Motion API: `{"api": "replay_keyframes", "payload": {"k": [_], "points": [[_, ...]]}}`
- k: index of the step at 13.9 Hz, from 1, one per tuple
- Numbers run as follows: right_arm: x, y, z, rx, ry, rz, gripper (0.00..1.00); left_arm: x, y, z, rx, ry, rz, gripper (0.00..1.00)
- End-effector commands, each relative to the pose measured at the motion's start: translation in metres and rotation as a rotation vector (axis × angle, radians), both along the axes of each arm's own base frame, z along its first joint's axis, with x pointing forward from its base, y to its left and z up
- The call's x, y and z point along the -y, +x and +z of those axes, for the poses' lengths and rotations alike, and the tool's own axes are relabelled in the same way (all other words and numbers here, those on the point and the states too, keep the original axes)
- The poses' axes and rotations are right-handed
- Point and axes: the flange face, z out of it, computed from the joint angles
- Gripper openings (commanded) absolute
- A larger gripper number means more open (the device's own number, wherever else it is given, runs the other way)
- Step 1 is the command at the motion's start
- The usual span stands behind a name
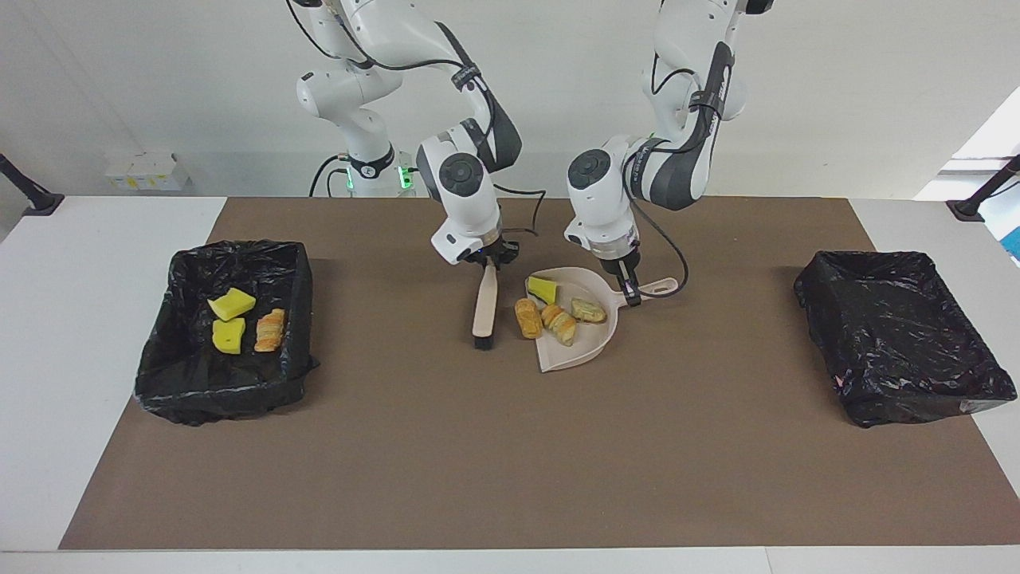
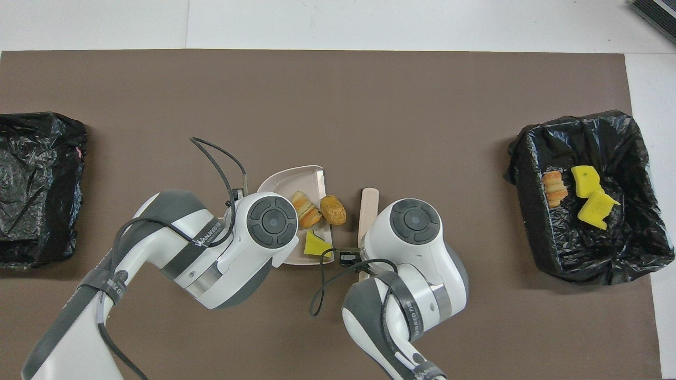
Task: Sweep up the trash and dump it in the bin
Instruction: 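Sweep the last bread piece into the dustpan with the right gripper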
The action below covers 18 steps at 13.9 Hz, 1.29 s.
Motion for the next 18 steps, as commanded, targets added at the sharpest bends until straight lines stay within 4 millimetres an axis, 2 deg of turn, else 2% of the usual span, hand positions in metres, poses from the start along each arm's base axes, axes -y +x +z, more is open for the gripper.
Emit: {"api": "replay_keyframes", "payload": {"k": [1,3,7,9,12,14,18], "points": [[-0.034,0.015,-0.001,-0.024,0.099,-0.046,0.00,-0.009,-0.011,-0.005,-0.002,0.022,0.001,0.00],[-0.049,0.017,0.011,-0.031,0.148,-0.032,0.00,-0.009,-0.010,-0.004,0.002,0.015,0.002,0.00],[-0.051,0.008,0.007,-0.053,0.127,0.006,0.00,-0.011,-0.004,-0.006,0.013,-0.008,0.002,0.00],[-0.039,0.006,0.008,-0.103,0.083,0.015,0.00,-0.011,-0.001,-0.007,0.027,-0.027,-0.002,0.00],[-0.023,0.003,0.018,-0.097,-0.049,0.050,0.00,-0.022,0.006,-0.006,0.025,-0.027,0.013,0.00],[-0.012,-0.004,0.037,-0.115,-0.071,0.067,0.00,-0.032,0.014,-0.002,0.026,-0.037,0.031,0.00],[0.008,-0.031,0.068,-0.148,-0.085,0.105,0.00,-0.037,0.019,0.006,0.020,-0.053,0.011,0.00]]}}
